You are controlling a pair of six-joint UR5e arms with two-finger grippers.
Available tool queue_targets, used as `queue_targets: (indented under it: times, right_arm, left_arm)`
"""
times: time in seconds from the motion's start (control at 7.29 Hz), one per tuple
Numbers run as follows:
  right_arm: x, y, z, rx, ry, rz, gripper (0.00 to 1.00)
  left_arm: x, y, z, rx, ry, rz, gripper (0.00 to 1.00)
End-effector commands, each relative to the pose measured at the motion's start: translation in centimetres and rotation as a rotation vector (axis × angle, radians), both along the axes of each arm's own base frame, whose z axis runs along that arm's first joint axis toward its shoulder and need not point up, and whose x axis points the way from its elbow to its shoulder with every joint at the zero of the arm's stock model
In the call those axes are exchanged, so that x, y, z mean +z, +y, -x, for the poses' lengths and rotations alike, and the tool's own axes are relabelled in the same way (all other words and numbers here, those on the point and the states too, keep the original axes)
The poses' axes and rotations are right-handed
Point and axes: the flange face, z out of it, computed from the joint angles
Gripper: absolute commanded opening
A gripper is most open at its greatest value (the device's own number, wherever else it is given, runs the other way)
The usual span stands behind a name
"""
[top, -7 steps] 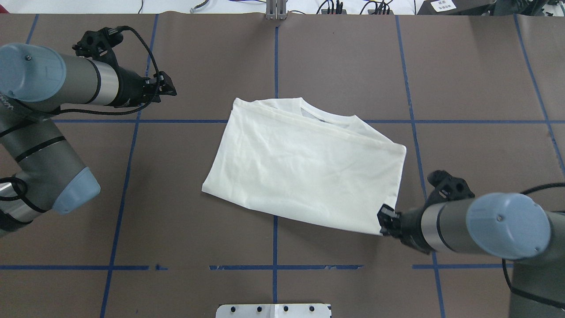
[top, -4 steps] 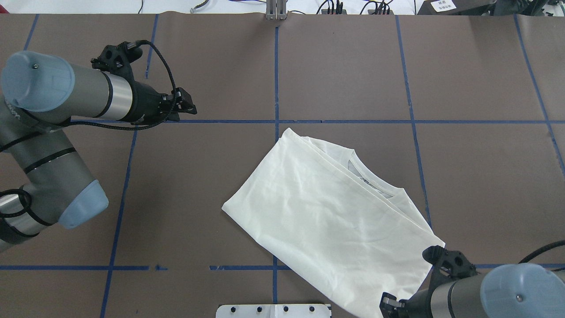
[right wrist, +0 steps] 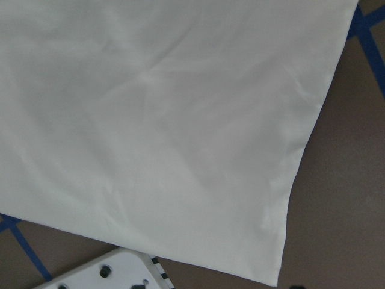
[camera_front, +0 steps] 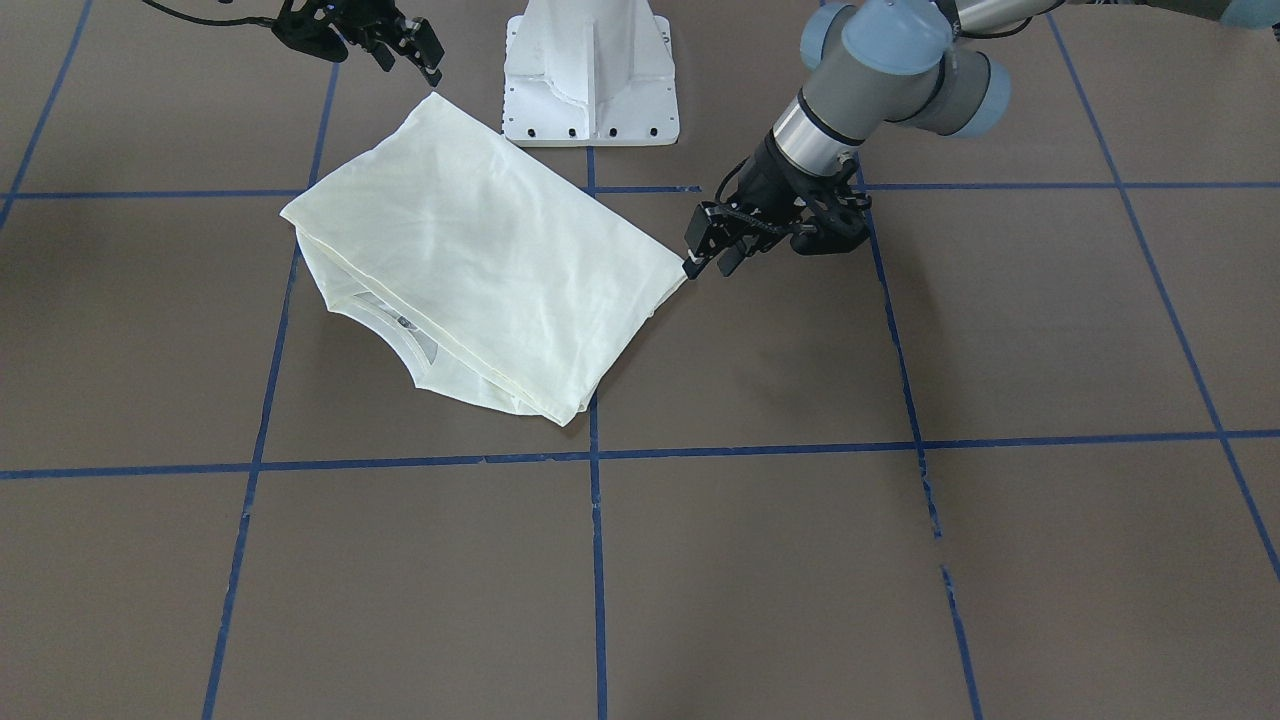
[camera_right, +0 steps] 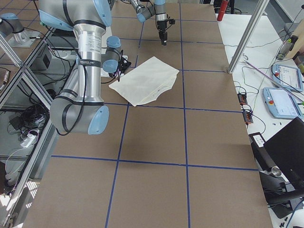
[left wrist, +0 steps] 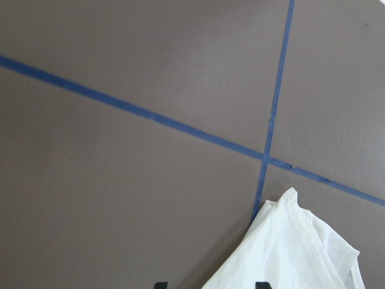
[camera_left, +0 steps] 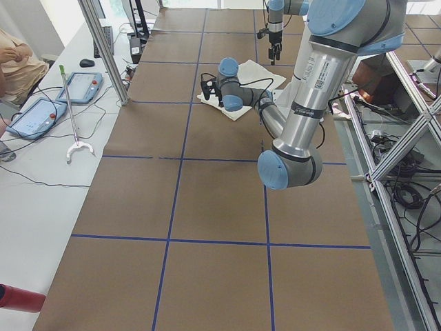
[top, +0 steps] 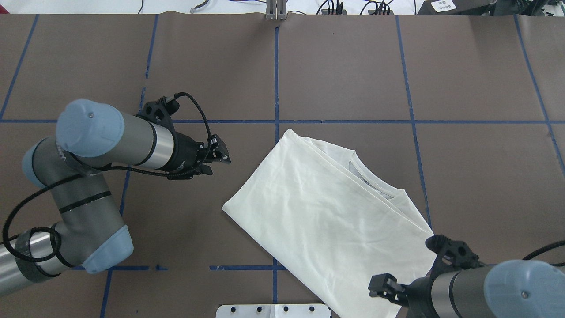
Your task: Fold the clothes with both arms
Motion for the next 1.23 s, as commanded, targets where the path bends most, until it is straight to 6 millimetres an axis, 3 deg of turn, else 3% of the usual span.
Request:
queue_targets:
  times: [0.0,0.27,0.69,0.96,1.1]
  right_arm:
    - [-1.6,-6.6,-2.1,0.162,-0.042,-0.009,1.00]
    - [-0.5,-8.8,-2.5,0.208,-0.016,-0.011,1.00]
    - [-1.1,-11.0,-0.4,0.239,-0.028,-0.015,1.00]
    - [-1.2,-11.1,-0.5,0.242,-0.028,-0.015,1.00]
    - [-1.1,-11.1,-0.4,0.242,-0.026,-0.015,1.00]
  left_arm:
    - [1.2,4.4,-5.4,0.053,-0.092,0.155,0.58]
    - [1.9,3.5,-8.6,0.059,-0.130,0.175,0.58]
    - [3.6,2.9,-9.4,0.040,-0.167,0.182,0.52]
    - [4.2,3.0,-9.4,0.037,-0.186,0.191,0.00]
    - [4.2,2.6,-9.1,0.036,-0.193,0.188,0.00]
